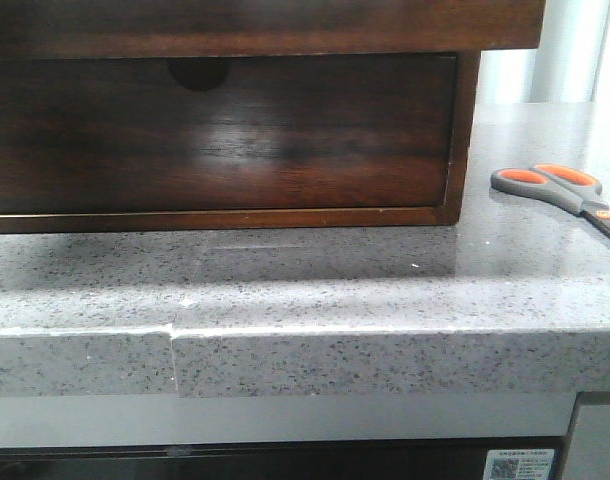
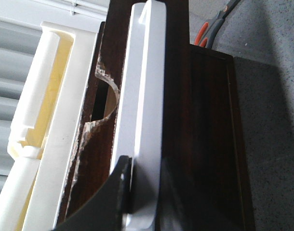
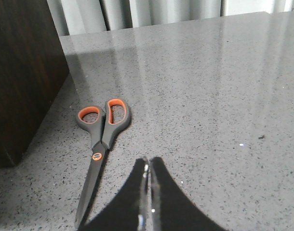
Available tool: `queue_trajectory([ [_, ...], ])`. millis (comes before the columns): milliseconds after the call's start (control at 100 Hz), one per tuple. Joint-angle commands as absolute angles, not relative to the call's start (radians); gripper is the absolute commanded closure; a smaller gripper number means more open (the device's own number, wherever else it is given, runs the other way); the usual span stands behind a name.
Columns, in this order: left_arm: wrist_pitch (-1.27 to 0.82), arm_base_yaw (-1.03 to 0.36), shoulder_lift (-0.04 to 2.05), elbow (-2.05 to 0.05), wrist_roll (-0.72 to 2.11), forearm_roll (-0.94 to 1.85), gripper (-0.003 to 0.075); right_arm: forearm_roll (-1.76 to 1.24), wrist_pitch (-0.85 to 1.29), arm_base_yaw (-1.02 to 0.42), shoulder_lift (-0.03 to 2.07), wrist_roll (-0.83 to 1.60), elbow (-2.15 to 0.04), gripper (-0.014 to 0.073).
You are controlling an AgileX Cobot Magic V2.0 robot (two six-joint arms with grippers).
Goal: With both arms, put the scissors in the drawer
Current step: 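Pull the drawer open toward the robot with the left gripper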
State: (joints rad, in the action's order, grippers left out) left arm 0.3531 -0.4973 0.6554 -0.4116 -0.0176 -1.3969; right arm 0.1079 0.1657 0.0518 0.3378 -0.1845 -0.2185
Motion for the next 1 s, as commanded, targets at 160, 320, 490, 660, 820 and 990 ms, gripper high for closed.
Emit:
queue_trajectory([
  [160,0.446,-0.506,0.642,-0.449,-0.044,-1.351,0.0664,0.111,0.09,0.052,0.355,-0.176,-0.254,0.0641],
  [320,0.468,-0.506,0.642,-0.449,-0.044,-1.351,0.0538,0.111,0.09,0.052,0.355,-0.176,-0.254,0.0641],
  [490,0.486,-0.506,0.642,-0.449,-0.044,-1.351,0.0489,0.111,0.09,0.052,0.355,-0.176,-0.254,0.0641],
  [660,0.546,-0.506,0.642,-0.449,-0.044,-1.346,0.049,0.111,0.09,0.052,0.355,-0.176,-0.254,0.0641],
  [820,0.599,-0.506,0.618,-0.449,-0.044,-1.282,0.049,0.111,0.09,0.052,0.355,-0.176,-0.254,0.0641],
  [990,0.59,-0.506,0.542,-0.452,-0.044,-1.103,0.049,0.111,0.09,0.052,0.355,-0.176,-0.254,0.0641],
])
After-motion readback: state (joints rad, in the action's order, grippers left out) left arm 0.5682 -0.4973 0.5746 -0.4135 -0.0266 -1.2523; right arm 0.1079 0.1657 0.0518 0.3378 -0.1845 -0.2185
